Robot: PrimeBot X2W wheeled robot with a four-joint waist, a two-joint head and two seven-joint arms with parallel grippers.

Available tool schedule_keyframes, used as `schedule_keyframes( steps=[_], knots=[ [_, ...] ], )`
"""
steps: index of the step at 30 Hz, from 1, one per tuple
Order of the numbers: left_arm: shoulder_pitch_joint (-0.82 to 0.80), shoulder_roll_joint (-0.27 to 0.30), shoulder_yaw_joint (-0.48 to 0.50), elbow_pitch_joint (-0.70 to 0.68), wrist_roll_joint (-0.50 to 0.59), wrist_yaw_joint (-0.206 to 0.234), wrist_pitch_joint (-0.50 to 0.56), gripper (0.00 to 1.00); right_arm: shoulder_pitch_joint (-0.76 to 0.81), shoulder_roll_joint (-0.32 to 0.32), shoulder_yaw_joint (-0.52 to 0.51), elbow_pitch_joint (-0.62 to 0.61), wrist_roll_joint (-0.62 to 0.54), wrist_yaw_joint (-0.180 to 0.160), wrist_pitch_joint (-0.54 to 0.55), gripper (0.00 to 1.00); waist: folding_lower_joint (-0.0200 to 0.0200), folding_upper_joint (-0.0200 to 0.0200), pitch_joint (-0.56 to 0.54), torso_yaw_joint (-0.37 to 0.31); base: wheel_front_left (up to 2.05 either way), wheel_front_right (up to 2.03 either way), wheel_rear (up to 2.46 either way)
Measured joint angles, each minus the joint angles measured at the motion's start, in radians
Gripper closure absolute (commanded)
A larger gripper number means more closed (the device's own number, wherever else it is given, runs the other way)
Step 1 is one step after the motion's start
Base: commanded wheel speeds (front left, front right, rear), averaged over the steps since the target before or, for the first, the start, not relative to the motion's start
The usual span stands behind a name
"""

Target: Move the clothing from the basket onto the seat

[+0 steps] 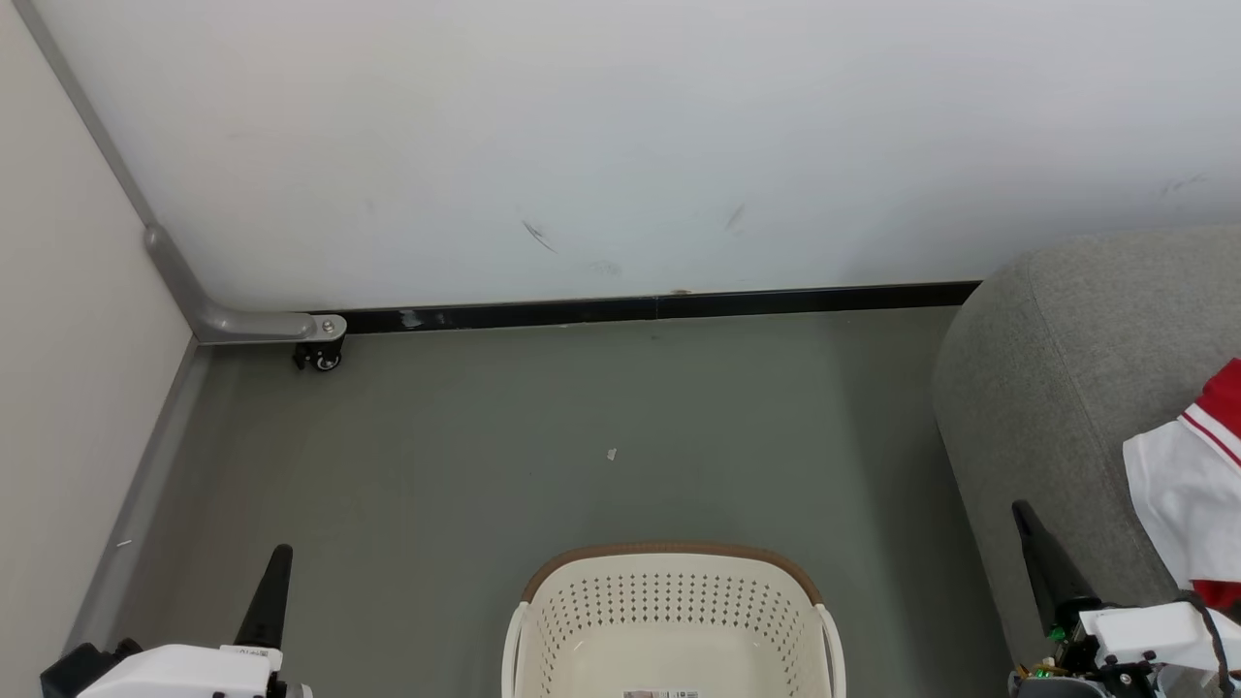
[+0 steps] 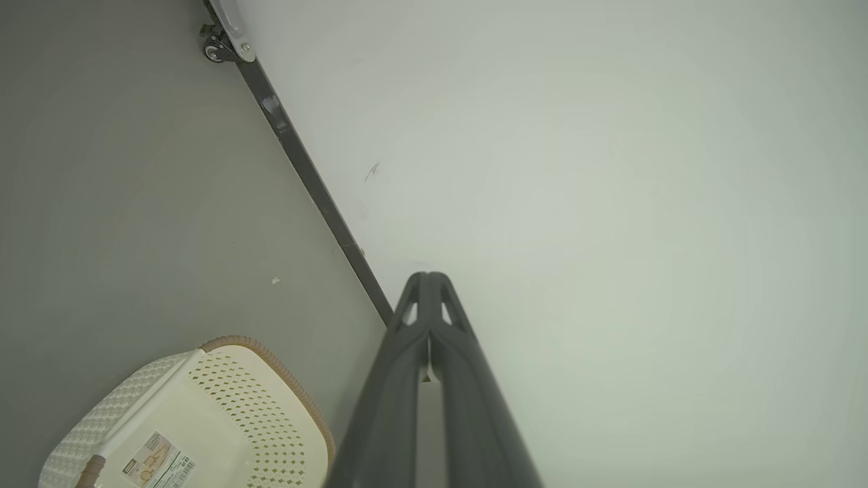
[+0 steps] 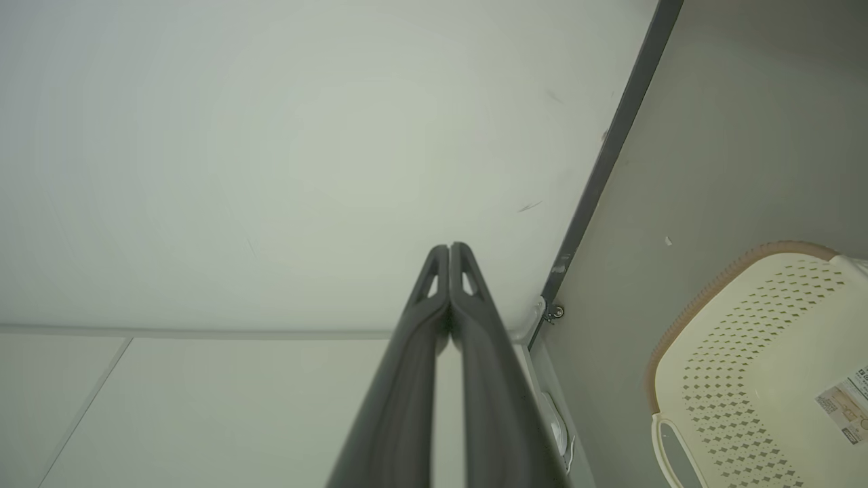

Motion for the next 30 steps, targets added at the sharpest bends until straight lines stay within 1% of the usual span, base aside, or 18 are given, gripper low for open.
schedule_keyframes(
  steps=[9, 14, 30],
  knots=[
    [-0.009, -0.009, 0.031, -0.005, -0.116, -0.032, 0.029, 1.0, -0.025, -0.01, -0.006, 0.025, 0.133, 0.0, 0.023, 1.0, -0.0001, 0.0, 0.004, -0.003, 0.0, 0.0, 0.0],
    [-0.009, -0.012, 0.049, -0.008, -0.176, -0.044, 0.045, 1.0, -0.041, -0.016, -0.009, 0.032, 0.207, 0.0, 0.031, 1.0, -0.0002, 0.0, 0.005, -0.004, 0.0, 0.0, 0.0],
    [-0.009, -0.013, 0.049, -0.012, -0.18, -0.044, 0.045, 1.0, -0.041, -0.018, -0.013, 0.041, 0.215, 0.0, 0.038, 1.0, -0.0003, 0.0, 0.006, -0.005, 0.0, 0.0, 0.0]
  ],
)
